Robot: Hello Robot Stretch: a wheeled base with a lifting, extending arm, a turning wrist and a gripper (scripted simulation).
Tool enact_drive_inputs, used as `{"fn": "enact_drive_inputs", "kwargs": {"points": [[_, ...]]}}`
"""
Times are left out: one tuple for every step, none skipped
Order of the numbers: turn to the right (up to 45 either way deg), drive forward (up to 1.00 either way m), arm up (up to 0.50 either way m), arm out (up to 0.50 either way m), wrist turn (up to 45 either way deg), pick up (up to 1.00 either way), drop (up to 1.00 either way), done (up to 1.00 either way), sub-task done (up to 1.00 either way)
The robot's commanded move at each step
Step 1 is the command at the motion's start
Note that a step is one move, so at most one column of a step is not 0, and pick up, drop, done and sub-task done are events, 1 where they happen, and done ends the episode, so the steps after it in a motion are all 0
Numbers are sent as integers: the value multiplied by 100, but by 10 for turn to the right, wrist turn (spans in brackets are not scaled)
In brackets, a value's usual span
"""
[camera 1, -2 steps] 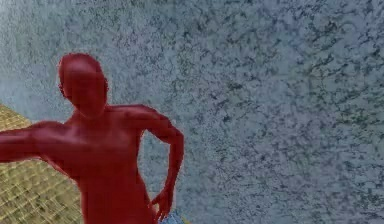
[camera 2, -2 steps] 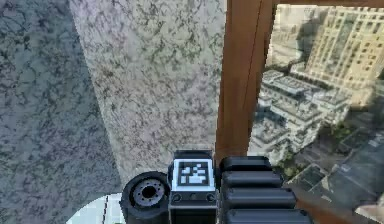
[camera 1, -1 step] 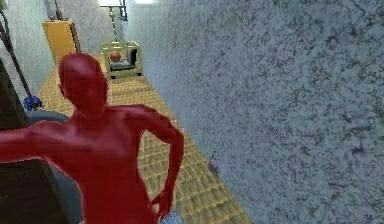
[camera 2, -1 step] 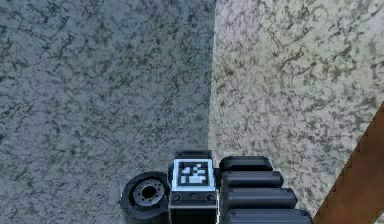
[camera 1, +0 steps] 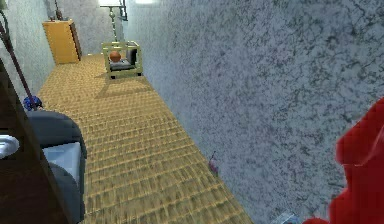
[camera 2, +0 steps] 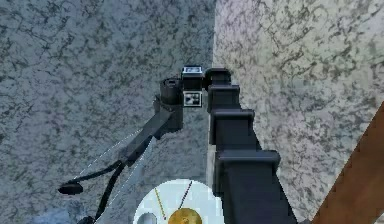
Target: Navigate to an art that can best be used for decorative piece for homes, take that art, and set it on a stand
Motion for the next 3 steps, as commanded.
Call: {"fn": "enact_drive_inputs", "kwargs": {"points": [[0,0,0,0,450,0,0,0,0],[0,0,0,0,450,0,0,0,0],[0,0,0,0,360,0,0,0,0]]}}
